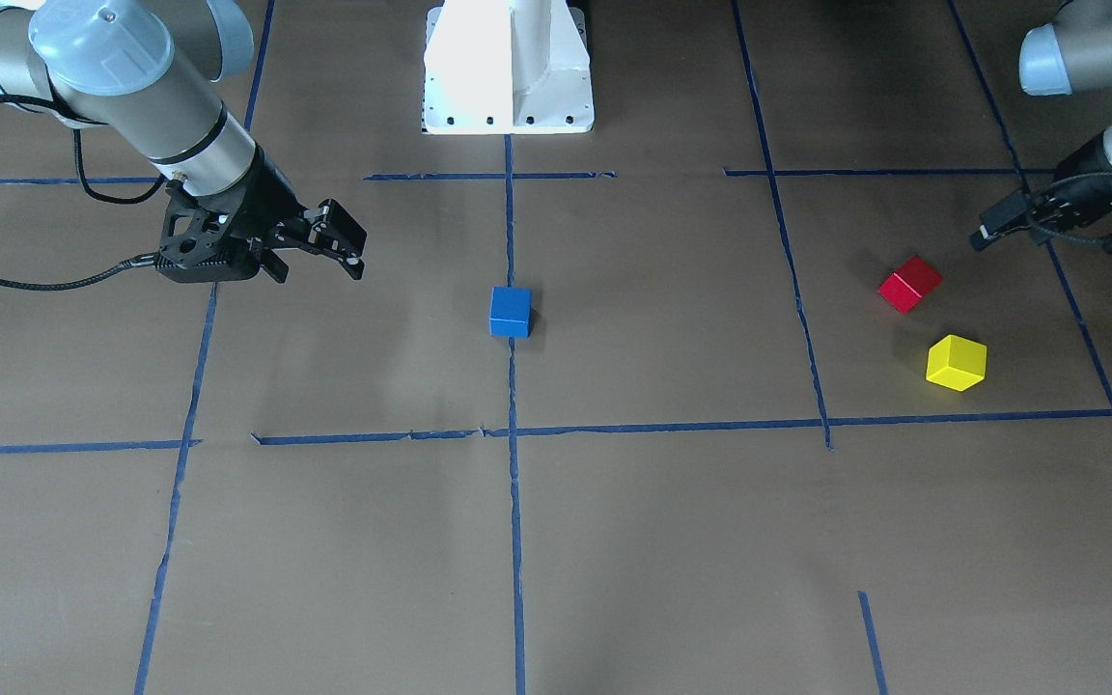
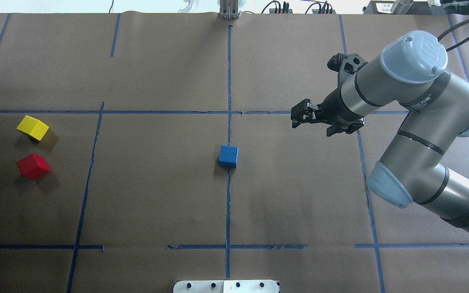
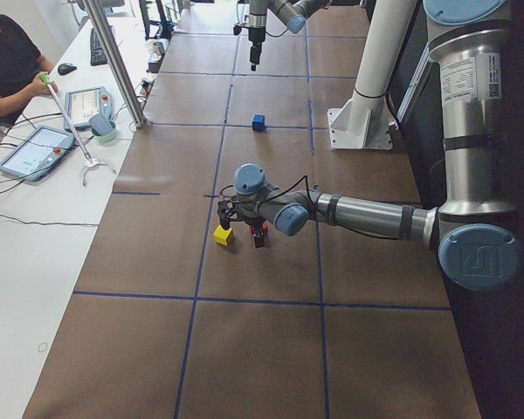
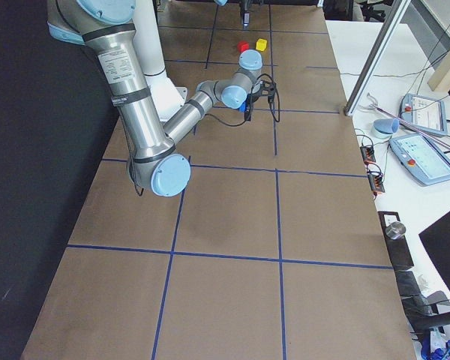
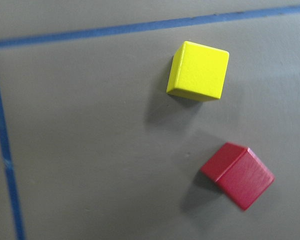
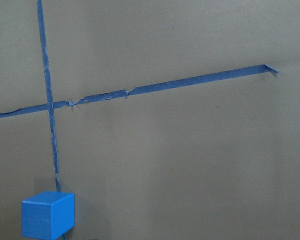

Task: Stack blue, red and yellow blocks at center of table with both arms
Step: 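Grasp the red cube with the left gripper and lift it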

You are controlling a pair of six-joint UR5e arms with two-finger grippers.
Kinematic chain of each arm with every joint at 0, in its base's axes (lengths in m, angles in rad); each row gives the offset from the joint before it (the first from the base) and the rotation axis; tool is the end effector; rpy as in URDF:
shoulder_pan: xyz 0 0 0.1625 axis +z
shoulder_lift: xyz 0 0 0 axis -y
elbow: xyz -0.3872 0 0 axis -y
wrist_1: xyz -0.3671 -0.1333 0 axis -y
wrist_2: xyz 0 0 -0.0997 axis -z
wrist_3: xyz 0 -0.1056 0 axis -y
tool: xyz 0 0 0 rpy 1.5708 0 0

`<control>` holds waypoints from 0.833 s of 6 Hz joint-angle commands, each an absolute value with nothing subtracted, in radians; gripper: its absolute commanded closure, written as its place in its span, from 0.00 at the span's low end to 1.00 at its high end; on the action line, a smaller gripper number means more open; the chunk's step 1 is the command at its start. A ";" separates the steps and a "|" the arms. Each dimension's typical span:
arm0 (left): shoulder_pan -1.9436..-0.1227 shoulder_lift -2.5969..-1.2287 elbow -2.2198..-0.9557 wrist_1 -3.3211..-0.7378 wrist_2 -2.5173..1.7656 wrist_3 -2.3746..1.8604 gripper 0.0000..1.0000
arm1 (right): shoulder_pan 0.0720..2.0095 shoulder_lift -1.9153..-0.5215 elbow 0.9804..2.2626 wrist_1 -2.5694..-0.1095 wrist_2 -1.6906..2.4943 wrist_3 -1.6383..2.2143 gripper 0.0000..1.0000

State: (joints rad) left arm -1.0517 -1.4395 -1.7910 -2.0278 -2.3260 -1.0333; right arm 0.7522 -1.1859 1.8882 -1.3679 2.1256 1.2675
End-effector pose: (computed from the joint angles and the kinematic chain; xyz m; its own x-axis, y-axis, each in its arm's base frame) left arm 0.1654 -0.4123 0.5277 0.5975 -0.2943 -0.7459 0.1743 0.9556 -0.2374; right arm -0.3542 -0.4378 0.2612 0.5134 0.1327 0.8478 -0.1309 0.9885 -0.0755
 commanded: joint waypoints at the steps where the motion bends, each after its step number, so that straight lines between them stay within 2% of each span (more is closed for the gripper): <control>1: -0.977 -1.486 -1.789 -2.037 -2.267 -1.346 0.00 | 0.749 -1.190 1.888 -1.367 2.123 1.264 0.00; 5: -0.881 -1.505 -1.747 -2.036 -2.174 -1.424 0.00 | 0.738 -1.187 1.888 -1.367 2.121 1.264 0.00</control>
State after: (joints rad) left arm -0.8986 -1.5025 -1.7563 -2.0366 -2.1817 -1.4210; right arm 0.7387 -1.1883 1.8883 -1.3668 2.1216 1.2643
